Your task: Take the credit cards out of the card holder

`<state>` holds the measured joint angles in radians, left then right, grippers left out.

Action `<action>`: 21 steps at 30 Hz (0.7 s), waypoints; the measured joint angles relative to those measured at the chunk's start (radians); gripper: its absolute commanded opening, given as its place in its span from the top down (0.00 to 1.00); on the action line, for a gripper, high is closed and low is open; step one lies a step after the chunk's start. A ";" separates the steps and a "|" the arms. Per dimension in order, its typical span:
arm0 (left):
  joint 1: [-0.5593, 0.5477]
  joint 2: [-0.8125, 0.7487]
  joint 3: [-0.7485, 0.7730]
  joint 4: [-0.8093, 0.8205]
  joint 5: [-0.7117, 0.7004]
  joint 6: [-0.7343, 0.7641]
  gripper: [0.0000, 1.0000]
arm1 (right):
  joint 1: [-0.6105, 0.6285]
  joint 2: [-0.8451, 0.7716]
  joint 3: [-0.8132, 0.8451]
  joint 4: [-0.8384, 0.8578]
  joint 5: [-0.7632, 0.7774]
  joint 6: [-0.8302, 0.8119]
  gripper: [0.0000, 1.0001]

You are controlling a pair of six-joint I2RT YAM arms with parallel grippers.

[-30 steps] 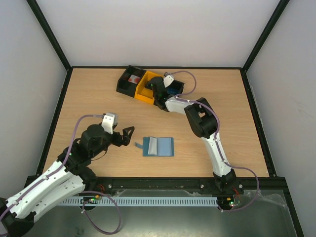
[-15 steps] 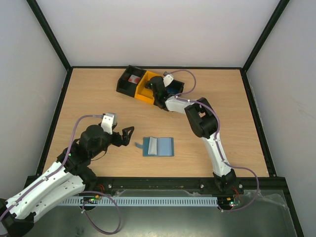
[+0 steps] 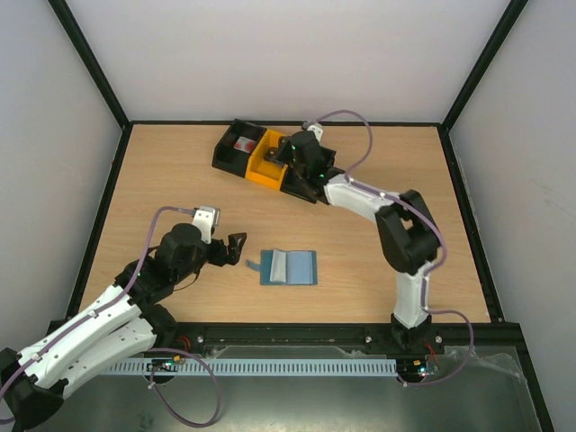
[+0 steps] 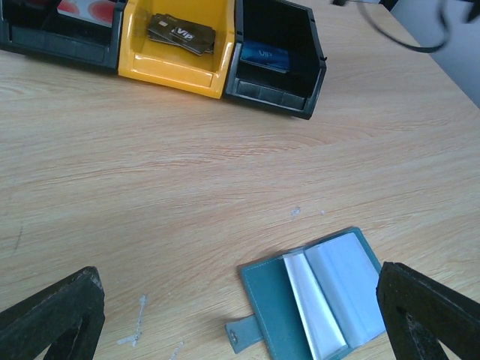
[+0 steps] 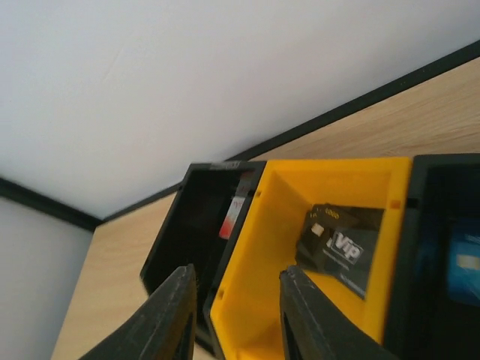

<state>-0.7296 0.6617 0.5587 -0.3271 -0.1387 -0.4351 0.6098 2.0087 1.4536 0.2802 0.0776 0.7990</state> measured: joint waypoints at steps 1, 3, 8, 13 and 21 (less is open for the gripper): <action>0.000 -0.001 0.000 0.001 0.002 -0.003 0.00 | 0.000 -0.050 -0.042 -0.008 -0.010 -0.017 0.66; 0.000 -0.001 0.000 0.006 0.010 -0.018 0.00 | 0.000 -0.140 -0.120 -0.023 -0.029 -0.046 0.63; 0.002 -0.003 0.000 0.026 0.020 -0.050 0.00 | 0.000 -0.369 -0.303 -0.082 -0.084 -0.113 0.45; 0.002 -0.019 0.011 0.029 0.010 -0.083 0.00 | 0.000 -0.616 -0.463 -0.179 -0.121 -0.174 0.07; 0.002 -0.081 0.050 0.061 -0.019 -0.116 0.00 | 0.000 -1.003 -0.673 -0.326 -0.130 -0.200 0.02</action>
<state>-0.7280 0.5804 0.6083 -0.2661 -0.1581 -0.5507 0.6098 1.0054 0.7803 -0.0460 -0.0528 0.5995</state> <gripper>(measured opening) 0.997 0.979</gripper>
